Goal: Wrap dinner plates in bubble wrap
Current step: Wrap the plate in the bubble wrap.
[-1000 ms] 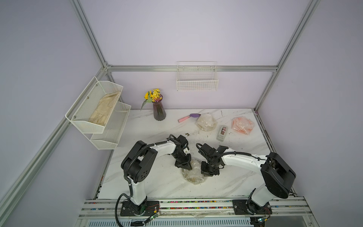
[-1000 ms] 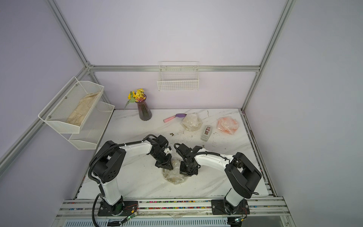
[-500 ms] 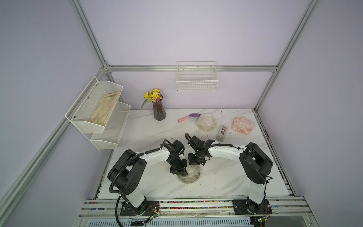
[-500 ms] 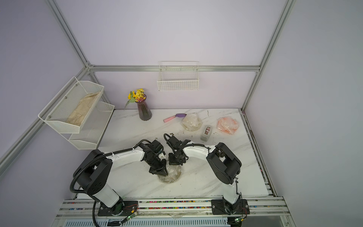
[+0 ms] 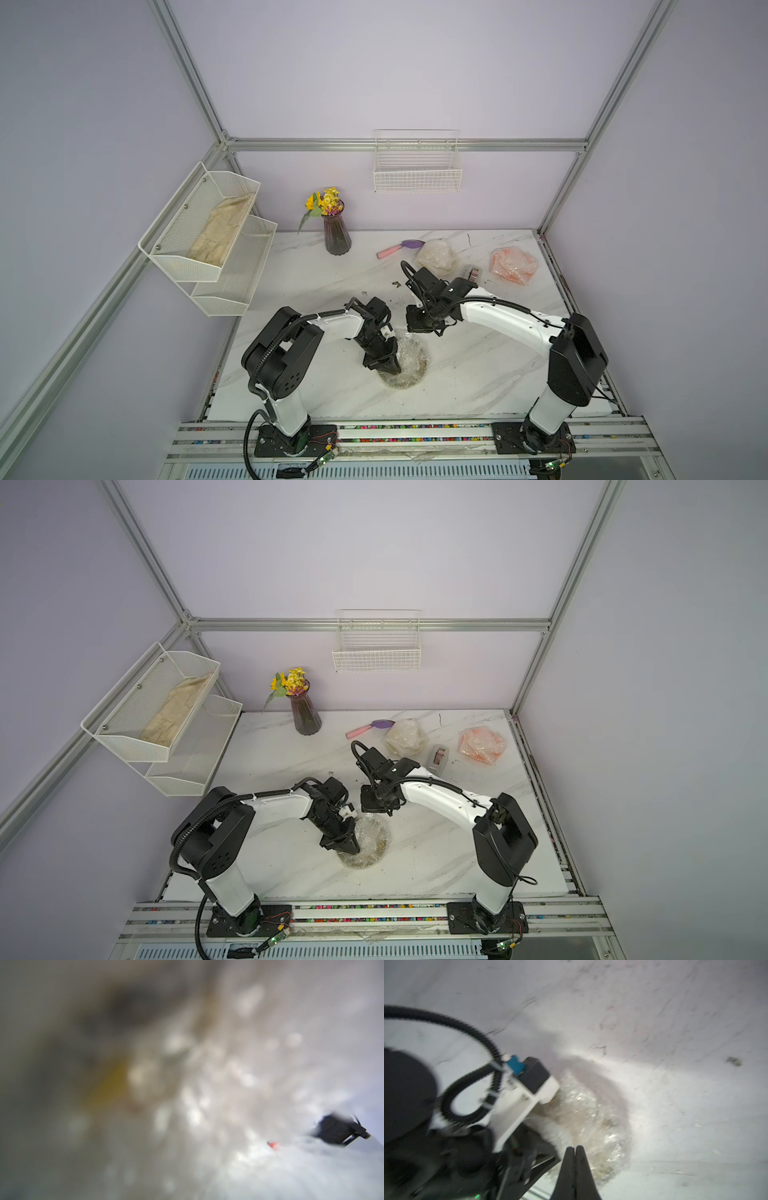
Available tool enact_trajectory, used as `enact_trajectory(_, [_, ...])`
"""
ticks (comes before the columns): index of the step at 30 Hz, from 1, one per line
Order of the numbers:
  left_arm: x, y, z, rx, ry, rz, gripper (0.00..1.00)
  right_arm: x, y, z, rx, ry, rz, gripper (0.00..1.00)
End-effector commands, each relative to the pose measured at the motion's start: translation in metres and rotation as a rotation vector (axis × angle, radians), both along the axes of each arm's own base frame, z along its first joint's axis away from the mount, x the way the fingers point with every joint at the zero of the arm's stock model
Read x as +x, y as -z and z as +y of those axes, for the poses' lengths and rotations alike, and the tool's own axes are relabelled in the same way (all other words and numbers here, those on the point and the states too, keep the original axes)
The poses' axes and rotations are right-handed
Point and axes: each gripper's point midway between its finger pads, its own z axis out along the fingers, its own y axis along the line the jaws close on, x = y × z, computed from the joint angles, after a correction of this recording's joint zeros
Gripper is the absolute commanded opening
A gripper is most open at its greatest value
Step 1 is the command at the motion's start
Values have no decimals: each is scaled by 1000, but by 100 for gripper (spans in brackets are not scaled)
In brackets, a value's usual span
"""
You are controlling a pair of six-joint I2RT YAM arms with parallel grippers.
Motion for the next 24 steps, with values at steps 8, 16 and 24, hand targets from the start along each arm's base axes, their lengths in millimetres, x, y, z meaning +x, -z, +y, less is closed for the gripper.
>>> enact_trajectory(8, [0, 22, 11, 80, 10, -16, 15, -69, 70, -29, -66, 15, 396, 0])
enact_trajectory(16, [6, 3, 8, 67, 23, -50, 15, -42, 116, -96, -437, 63, 244, 0])
enact_trajectory(24, [51, -63, -25, -21, 2, -199, 18, -57, 127, -78, -291, 67, 301, 0])
